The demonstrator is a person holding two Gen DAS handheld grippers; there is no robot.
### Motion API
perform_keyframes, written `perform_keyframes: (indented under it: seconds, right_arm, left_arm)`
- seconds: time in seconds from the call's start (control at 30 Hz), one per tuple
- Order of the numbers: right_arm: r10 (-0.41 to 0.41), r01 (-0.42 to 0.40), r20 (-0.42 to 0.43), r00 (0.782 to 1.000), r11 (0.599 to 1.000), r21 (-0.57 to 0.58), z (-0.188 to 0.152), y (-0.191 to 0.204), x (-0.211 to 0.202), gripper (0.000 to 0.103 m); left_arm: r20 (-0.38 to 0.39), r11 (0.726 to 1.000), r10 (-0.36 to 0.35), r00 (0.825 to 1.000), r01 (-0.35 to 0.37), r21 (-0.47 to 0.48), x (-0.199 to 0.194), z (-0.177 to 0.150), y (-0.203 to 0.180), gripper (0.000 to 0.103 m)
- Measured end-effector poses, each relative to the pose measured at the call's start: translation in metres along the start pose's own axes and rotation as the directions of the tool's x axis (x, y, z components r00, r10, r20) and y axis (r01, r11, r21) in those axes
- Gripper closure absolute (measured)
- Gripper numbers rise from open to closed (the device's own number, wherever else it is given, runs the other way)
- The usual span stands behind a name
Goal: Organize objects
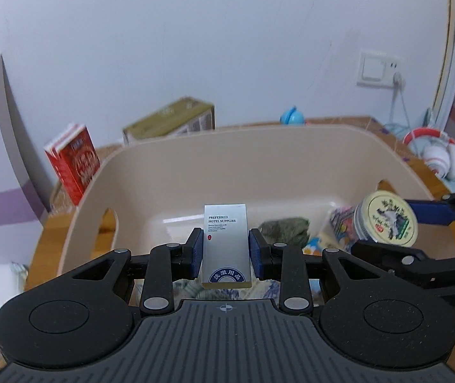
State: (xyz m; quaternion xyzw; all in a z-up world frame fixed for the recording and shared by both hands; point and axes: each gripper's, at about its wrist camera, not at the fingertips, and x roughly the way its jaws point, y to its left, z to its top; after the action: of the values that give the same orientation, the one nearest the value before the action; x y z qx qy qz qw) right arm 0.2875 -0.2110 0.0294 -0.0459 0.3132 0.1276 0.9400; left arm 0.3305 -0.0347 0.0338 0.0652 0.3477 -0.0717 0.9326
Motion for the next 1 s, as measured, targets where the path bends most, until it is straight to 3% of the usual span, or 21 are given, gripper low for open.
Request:
perform_keyframes:
  seconds: [0.17, 0.23, 0.4, 0.47, 0.57, 0.7, 1.0]
  right_arm:
    - [-0.008, 0.008, -0.049, 0.999, 1.0, -0.014, -0.001, 0.002, 0.014, 0.052]
    - [0.023, -0.026, -0.082, 0.996, 0.999, -0.037, -0.001, 0.004, 0.018, 0.052]
    - [0.02, -0.024, -0.091, 0.996, 0.999, -0.039, -0.001, 0.006, 0.019, 0.05]
    - [0.012, -0.016, -0.089, 0.996, 0.999, -0.037, -0.001, 0.006, 0.019, 0.043]
    - [0.019, -0.021, -0.073, 0.997, 0.999, -0.025, 0.001, 0.004, 0.013, 0.039]
    - [0.016, -0.016, -0.041, 0.999, 1.0, 0.008, 0.002, 0.0, 0.0, 0.024]
    - [0.017, -0.019, 0.019, 1.0, 0.997, 0.078, 0.001, -0.003, -0.038, 0.004]
  left_arm:
    - [-0.053, 1.0, 0.013, 0.998, -0.013, 0.008, 0.014, -0.005, 0.002, 0.072]
    - [-0.066, 1.0, 0.005, 0.998, -0.005, -0.002, 0.016, -0.005, 0.004, 0.071]
    - [-0.06, 1.0, 0.005, 0.998, -0.005, -0.002, 0.012, -0.006, 0.007, 0.068]
    - [-0.05, 1.0, 0.013, 0.999, -0.013, -0.003, 0.008, -0.005, 0.007, 0.051]
    - [-0.02, 0.999, 0.034, 0.999, -0.034, 0.0, -0.002, -0.006, 0.008, 0.034]
    - [0.006, 0.999, 0.043, 0.999, -0.043, -0.009, -0.019, -0.007, 0.012, 0.029]
    - [0.058, 0.999, 0.044, 0.997, -0.043, -0.027, -0.063, -0.012, 0.015, 0.024]
